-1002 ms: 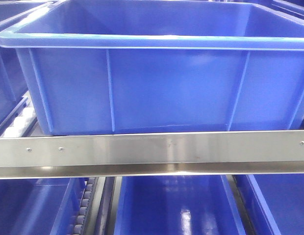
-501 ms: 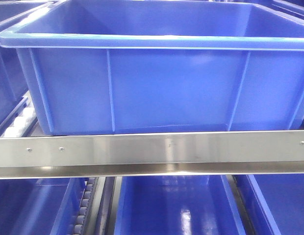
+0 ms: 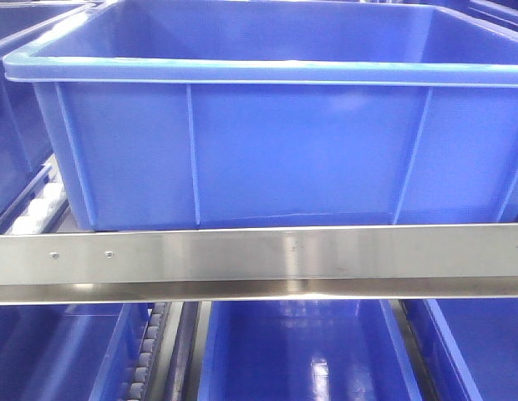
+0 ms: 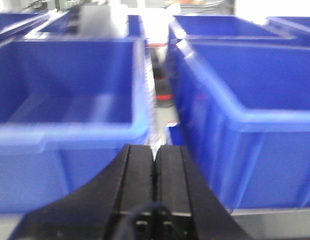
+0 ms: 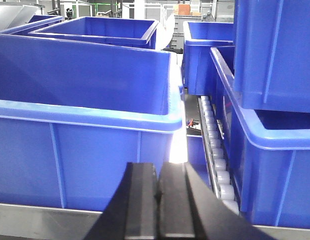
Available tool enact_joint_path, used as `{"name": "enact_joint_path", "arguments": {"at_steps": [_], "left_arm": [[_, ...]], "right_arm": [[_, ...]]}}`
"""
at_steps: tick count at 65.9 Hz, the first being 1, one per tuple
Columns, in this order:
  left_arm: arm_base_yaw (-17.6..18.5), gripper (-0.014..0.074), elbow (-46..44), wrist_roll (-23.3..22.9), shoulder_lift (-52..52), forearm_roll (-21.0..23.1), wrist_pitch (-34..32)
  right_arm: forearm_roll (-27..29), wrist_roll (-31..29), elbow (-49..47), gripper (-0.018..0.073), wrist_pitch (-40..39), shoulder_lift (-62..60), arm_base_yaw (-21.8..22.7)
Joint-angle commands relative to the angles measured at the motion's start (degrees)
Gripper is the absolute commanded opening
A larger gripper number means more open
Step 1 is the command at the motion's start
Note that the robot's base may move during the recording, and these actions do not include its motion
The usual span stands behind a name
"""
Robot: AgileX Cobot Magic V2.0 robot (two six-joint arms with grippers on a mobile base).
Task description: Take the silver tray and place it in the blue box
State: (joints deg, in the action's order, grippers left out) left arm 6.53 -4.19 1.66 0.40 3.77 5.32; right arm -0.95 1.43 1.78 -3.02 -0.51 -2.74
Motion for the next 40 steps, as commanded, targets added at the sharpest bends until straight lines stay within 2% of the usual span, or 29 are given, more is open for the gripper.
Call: {"name": "enact_joint_path", "arguments": {"at_steps": [1,6,11,13,40], "left_arm": [[-1.3,-0.0104,1.1,-3.5,1.1,0.0,-5.3],[-1.4,-0.0104,3.5,-3.5,1.3,0.0,-7.6],[-1.4,-0.0104,5.9,-3.5,1.3,0.0,-12.9],[-1.4,-0.0104,5.7,-3.5,1.3,0.0,-11.5],[-1.4,-0.0104,5.6,-3.5,1.3,0.0,-11.8]], "right_arm": [[-0.1,-0.5,0.1,0.0052,-5.5,-1.2,0.4],[-0.1,-0.5,0.1,0.0052,-5.3,-1.2,0.4],[-0.1,-0.5,0.1,0.0052,-5.3,-1.2,0.4],[-0.1,-0.5,0.1,0.0052,-5.3,-1.2,0.4],[-0.1,-0.5,0.1,0.0052,-5.2,-1.2,0.4]]}}
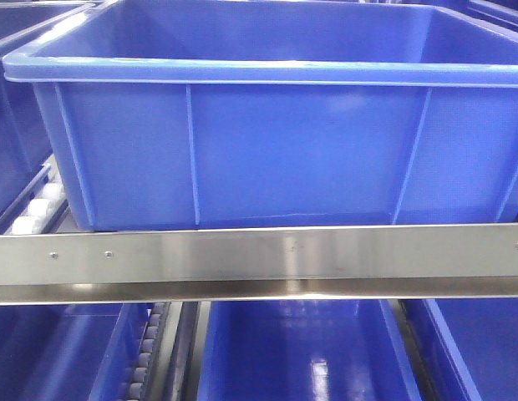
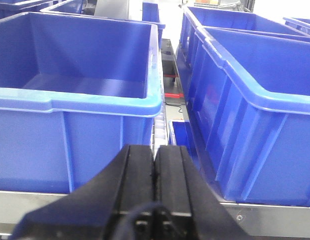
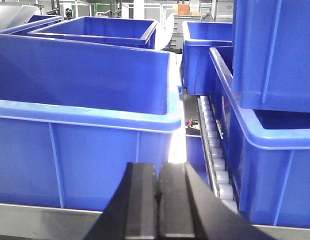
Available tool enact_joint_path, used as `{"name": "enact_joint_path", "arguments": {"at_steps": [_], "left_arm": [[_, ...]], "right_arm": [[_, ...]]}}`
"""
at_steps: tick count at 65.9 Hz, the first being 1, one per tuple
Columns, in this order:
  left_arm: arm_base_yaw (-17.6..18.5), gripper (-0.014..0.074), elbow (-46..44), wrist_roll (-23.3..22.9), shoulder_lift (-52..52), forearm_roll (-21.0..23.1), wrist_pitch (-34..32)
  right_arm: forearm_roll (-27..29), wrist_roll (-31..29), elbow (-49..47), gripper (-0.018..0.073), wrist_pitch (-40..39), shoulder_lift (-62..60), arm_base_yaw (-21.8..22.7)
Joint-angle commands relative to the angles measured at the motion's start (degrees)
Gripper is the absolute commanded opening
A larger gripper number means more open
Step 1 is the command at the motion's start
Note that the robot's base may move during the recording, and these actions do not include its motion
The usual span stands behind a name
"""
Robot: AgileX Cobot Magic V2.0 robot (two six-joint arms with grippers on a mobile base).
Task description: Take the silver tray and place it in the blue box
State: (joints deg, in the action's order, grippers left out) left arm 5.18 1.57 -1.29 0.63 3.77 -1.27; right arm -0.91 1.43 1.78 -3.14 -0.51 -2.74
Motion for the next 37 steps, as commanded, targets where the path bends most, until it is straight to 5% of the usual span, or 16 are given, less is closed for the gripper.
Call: {"name": "enact_joint_path", "arguments": {"at_steps": [1,37], "left_arm": [[0.0,-0.0104,-0.2,-0.6,1.0,0.0,-5.2],[0.0,-0.0104,-0.2,-0.6,1.0,0.0,-5.2]], "right_arm": [[-0.1,-0.5,0.1,0.0052,-5.1,-1.2,0.4],[-0.1,-0.5,0.1,0.0048,-5.1,-1.2,0.4]]}}
